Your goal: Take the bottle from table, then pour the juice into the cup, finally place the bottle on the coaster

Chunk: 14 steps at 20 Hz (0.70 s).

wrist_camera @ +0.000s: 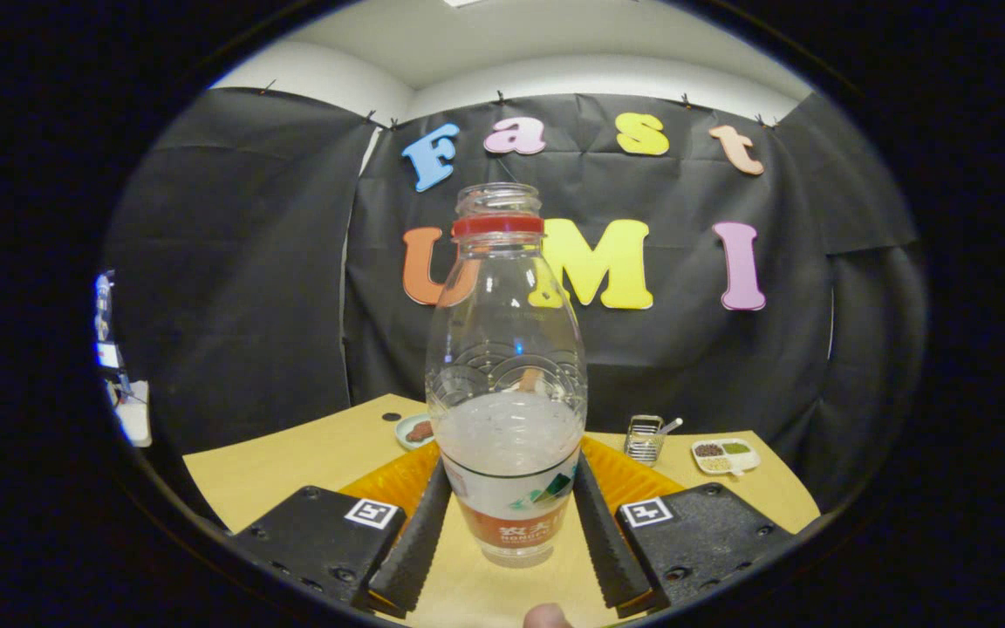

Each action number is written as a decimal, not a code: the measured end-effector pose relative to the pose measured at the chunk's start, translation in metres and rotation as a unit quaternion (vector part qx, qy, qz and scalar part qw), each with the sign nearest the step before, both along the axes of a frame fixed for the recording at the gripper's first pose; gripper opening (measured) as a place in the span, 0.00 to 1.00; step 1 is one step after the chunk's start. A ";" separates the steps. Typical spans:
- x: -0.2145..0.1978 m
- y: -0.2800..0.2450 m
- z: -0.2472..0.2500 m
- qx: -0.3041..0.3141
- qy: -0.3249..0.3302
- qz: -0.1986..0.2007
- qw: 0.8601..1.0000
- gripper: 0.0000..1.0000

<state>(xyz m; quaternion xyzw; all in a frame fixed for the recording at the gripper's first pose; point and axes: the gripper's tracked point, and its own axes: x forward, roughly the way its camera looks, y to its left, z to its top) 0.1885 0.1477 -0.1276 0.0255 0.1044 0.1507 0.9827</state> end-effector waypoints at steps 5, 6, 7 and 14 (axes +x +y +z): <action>0.031 0.012 -0.024 -0.014 -0.012 -0.017 1.000 0.78; 0.036 0.012 -0.031 -0.014 -0.012 -0.019 1.000 0.78; 0.042 0.012 -0.040 -0.016 -0.010 -0.021 1.000 0.78; 0.064 0.009 -0.115 -0.006 0.048 -0.032 0.998 0.79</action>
